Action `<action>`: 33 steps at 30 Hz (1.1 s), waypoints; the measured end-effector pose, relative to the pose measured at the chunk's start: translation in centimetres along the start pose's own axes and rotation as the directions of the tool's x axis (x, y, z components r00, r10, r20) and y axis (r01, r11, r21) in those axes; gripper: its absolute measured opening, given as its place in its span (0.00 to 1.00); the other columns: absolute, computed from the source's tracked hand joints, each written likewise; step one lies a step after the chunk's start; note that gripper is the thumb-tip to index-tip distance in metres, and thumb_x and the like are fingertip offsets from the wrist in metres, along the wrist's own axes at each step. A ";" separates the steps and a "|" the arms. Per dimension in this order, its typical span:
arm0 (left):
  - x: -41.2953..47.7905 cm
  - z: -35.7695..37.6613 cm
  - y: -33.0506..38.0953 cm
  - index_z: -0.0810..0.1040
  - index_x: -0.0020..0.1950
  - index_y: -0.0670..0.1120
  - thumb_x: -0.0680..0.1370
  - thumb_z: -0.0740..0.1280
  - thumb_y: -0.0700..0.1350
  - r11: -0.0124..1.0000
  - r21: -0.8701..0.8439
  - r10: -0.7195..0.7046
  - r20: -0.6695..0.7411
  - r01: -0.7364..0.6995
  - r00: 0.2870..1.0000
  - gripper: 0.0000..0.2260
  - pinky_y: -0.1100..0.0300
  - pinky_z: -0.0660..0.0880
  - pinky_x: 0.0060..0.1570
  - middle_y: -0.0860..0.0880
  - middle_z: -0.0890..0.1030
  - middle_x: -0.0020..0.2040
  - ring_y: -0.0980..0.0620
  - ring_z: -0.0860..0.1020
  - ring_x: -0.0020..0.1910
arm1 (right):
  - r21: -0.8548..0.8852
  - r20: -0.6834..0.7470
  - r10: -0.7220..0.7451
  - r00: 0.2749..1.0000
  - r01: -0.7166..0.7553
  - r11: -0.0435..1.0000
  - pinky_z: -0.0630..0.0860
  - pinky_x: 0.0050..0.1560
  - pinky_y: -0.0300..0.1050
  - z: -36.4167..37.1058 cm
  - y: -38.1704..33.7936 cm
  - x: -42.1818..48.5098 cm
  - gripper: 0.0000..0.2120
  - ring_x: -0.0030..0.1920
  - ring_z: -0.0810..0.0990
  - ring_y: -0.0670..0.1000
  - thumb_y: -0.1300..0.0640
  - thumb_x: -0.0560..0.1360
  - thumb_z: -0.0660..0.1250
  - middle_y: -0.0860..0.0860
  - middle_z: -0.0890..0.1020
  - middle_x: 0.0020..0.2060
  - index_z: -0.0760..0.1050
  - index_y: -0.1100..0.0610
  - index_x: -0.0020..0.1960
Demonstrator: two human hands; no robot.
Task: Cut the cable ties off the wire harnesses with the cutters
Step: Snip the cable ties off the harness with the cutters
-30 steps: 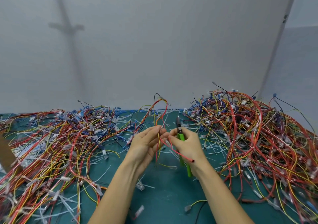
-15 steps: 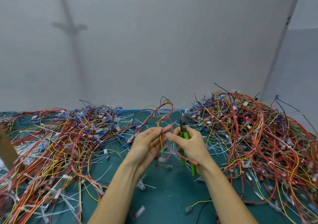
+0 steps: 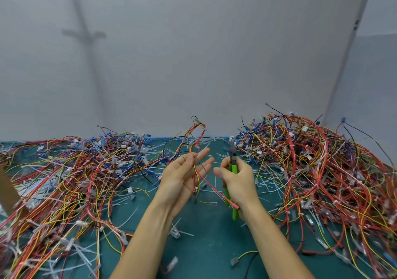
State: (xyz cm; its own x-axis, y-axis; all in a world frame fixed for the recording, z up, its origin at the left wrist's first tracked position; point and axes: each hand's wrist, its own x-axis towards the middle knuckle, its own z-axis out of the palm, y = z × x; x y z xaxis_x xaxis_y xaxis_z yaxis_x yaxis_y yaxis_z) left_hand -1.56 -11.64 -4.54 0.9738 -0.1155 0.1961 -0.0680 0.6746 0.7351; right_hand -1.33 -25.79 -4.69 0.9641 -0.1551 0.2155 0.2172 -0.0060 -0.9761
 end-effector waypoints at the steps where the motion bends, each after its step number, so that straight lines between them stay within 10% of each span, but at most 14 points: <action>1: 0.0 -0.1 0.0 0.75 0.51 0.36 0.76 0.63 0.41 1.000 0.001 0.010 -0.017 -0.010 1.000 0.09 0.51 0.78 0.59 0.36 0.79 0.62 0.36 0.77 0.63 | 0.037 -0.034 0.001 0.999 0.000 0.999 0.70 0.38 0.48 -0.1 0.0 0.1 0.11 0.33 0.70 0.50 0.67 0.71 0.70 0.48 0.73 0.29 0.72 0.55 0.37; 6: 0.2 -0.3 -0.2 0.78 0.57 0.37 0.77 0.62 0.35 0.986 0.167 0.041 -0.109 -0.022 0.993 0.10 0.50 0.70 0.68 0.40 0.80 0.61 0.41 0.76 0.63 | 0.206 0.022 -0.116 0.993 0.110 0.972 0.72 0.35 0.44 -1.0 -1.1 0.1 0.08 0.31 0.72 0.49 0.56 0.72 0.74 0.48 0.74 0.29 0.76 0.54 0.39; 11: -0.1 0.3 -0.8 0.76 0.59 0.36 0.79 0.62 0.33 0.966 0.257 0.053 -0.132 -0.017 0.990 0.10 0.48 0.74 0.65 0.41 0.80 0.62 0.43 0.79 0.59 | -0.175 0.308 -0.134 0.942 0.194 0.965 0.70 0.34 0.43 -1.0 -0.8 -0.2 0.17 0.30 0.72 0.45 0.40 0.63 0.76 0.47 0.76 0.28 0.80 0.51 0.41; 19: -0.1 0.3 -0.4 0.80 0.54 0.41 0.78 0.63 0.33 0.937 0.345 0.116 -0.160 -0.054 0.980 0.08 0.66 0.76 0.53 0.52 0.85 0.52 0.59 0.80 0.47 | -0.345 0.155 -0.161 0.975 0.206 0.916 0.70 0.31 0.36 0.0 0.4 -0.1 0.05 0.26 0.72 0.41 0.50 0.71 0.73 0.46 0.78 0.26 0.78 0.48 0.38; 33: -0.3 1.1 -0.7 0.75 0.46 0.41 0.81 0.61 0.36 0.785 0.619 0.154 -0.177 -0.012 0.972 0.06 0.52 0.76 0.62 0.47 0.81 0.59 0.52 0.81 0.58 | -0.257 0.093 -0.315 0.945 0.328 0.909 0.69 0.35 0.47 0.7 0.1 -0.9 0.09 0.30 0.69 0.47 0.56 0.78 0.67 0.52 0.75 0.30 0.72 0.55 0.40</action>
State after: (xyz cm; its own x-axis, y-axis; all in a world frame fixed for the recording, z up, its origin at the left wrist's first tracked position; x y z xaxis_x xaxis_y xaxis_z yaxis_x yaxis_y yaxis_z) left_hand -2.02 -12.87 -4.35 0.9745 0.1210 0.1892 -0.1994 0.0792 0.9767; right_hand -2.08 -25.00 -5.01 0.8566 -0.0524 0.5133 0.4747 -0.3098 -0.8238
